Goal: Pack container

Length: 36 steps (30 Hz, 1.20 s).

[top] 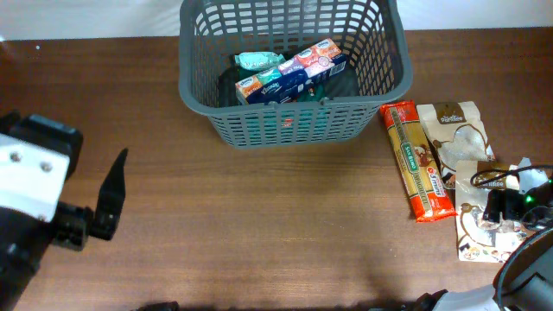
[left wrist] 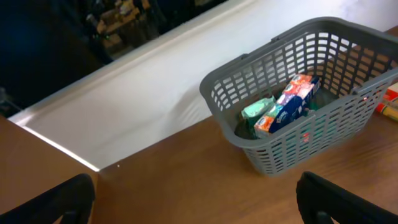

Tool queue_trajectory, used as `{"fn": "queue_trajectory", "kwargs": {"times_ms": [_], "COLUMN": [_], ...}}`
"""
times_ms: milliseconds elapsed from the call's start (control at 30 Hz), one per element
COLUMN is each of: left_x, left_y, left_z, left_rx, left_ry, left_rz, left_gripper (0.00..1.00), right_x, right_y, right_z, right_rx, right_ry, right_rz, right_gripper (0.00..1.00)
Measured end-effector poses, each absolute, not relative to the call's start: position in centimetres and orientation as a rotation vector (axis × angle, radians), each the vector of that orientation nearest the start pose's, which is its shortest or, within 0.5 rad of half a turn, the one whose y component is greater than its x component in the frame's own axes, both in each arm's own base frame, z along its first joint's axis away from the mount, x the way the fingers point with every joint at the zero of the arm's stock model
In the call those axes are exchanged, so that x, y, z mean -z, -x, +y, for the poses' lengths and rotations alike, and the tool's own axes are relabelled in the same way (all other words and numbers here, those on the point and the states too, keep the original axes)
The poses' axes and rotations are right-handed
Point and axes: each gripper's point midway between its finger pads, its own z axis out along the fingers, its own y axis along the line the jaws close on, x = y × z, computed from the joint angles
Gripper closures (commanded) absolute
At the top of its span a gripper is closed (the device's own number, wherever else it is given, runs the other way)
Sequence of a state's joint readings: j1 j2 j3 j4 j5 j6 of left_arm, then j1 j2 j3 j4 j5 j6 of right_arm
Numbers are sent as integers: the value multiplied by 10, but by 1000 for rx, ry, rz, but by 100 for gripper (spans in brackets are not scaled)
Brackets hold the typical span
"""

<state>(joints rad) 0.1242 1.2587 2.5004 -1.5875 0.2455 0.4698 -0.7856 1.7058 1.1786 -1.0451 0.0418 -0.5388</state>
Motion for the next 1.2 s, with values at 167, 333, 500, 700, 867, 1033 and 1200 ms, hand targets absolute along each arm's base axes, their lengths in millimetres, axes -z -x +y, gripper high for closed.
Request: {"fn": "queue_trajectory", "kwargs": {"times_ms": [167,333,500,700,867,1033,1200], "left_x": [-531,-531,-531,-531,-525,-507,-477], "left_y": [-197,-196,-195,-195,-193,-186,-193], "left_z": [-18,-18,-18,-18,-18,-17,-11], "left_rx": [-161,-162,-162,-162,-153,-138,-143], "left_ry": [-491,-490,-491,-491,-493,-496,-505], "left_rz": [1860,1858,1857,1858,1884,1964,2067], "left_gripper": [1,1,1,1,1,1,1], "right_x": [-59,-60,-60,-48,-35,-33,-34], "right_y": [-215,-222,-230,-232,-231,-234,-240], "right_z": [-227,-234,-237,-231,-222,-219,-218], "right_rx": [114,154,168,129,81,57,39], "right_ry": [-303,-260,-238,-231,-226,-223,-216], "right_rz": [3107,3079,3045,3023,3011,2991,2962], "right_gripper": [5,6,7,9,9,9,9]}}
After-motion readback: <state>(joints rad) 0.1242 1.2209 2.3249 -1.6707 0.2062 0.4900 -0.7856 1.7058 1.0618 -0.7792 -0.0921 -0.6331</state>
